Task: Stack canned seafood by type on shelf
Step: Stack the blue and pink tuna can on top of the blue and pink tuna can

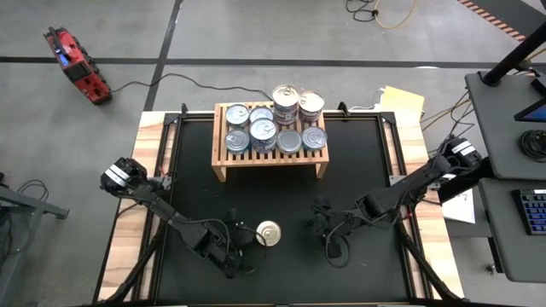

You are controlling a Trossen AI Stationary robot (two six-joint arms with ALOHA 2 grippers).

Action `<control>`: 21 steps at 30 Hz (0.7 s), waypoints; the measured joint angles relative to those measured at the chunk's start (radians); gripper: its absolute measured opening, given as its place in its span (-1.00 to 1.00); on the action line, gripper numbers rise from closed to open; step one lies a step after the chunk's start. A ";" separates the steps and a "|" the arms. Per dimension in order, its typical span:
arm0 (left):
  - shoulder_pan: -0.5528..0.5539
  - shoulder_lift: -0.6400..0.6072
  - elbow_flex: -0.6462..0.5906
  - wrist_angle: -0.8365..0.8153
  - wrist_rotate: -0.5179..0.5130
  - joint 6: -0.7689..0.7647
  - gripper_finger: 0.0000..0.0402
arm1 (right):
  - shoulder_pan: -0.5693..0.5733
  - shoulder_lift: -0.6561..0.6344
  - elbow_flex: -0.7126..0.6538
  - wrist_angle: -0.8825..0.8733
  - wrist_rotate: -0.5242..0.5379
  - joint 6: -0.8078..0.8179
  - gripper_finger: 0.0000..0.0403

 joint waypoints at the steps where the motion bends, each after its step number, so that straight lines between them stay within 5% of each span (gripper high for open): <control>1: -0.003 0.000 0.010 0.003 -0.014 0.017 -1.00 | 0.000 0.017 0.000 0.017 0.006 -0.002 -0.16; 9: 0.001 0.001 0.014 0.190 -0.043 0.272 -1.00 | -0.006 0.128 0.000 0.071 0.049 0.076 -0.37; 21: 0.002 0.070 -0.002 0.211 -0.044 0.266 -1.00 | -0.026 0.225 0.000 0.260 0.040 0.405 -0.43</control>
